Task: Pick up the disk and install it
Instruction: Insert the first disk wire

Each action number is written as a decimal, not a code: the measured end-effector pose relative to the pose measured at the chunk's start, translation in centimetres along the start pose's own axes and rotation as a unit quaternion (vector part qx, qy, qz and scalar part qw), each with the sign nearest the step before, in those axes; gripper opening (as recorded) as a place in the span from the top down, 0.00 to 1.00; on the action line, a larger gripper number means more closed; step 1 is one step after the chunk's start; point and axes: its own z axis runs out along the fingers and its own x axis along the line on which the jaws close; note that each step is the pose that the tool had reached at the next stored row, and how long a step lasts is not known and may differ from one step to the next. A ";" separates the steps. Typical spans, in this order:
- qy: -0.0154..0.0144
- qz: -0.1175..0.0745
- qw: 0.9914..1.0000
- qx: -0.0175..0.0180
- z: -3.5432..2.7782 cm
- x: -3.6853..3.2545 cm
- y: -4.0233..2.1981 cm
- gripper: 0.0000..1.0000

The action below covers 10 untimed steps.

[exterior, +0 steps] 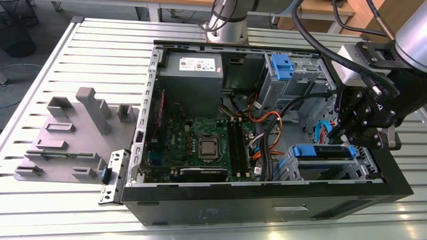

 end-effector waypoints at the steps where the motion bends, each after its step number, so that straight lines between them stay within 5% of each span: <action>1: 0.000 0.000 1.000 0.001 0.03 0.02 0.10 0.84; 10: 0.000 -0.001 1.000 0.003 0.23 0.18 0.36 0.84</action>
